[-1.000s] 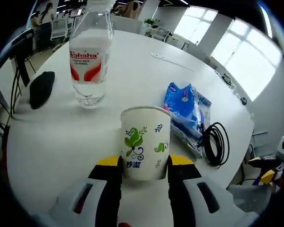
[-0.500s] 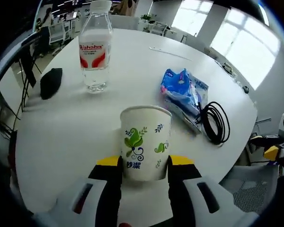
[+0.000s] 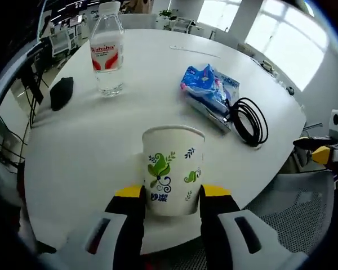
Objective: Arrange the tabletop items into an orderly group along one side of the table until the central work area is clear of visible clutter.
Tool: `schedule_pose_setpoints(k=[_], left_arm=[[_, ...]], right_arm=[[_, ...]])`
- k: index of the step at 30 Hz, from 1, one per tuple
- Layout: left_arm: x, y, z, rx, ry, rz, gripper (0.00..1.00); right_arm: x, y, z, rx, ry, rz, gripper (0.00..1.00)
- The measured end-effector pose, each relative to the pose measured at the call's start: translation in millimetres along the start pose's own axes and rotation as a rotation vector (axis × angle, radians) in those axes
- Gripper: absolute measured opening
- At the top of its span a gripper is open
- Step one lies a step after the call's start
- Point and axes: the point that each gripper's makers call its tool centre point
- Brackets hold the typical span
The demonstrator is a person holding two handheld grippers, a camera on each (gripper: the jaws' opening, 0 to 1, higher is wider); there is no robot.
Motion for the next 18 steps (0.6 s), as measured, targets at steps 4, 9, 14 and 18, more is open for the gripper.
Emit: schedule_pose_setpoints(k=[4, 9, 14, 18], left_arm=[[-5.0, -1, -4.3, -0.016, 0.015, 0.021, 0.38], [-4.2, -2, -4.3, -0.018, 0.025, 0.023, 0.4], [-0.4, 0, -5.2, -0.024, 0.027, 0.027, 0.46], [1.5, 5, -6.7, -0.034, 0.044, 0.028, 0.47]], right_arm=[[-2.3, 0, 1, 0.0, 0.001, 0.004, 0.54], [-1.8, 2, 5, 0.003, -0.002, 0.009, 0.54], [2.4, 5, 8, 0.008, -0.009, 0.008, 0.54], [6.1, 7, 11, 0.013, -0.016, 0.006, 0.54]])
Point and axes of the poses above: the point that each gripper's makers call its tool centre point, and the gripper's own axes: y roughly forward along the fingers, z roughly to its left, x roughly out of its top, and after that the axes turned 11 degrees about x, right-handed
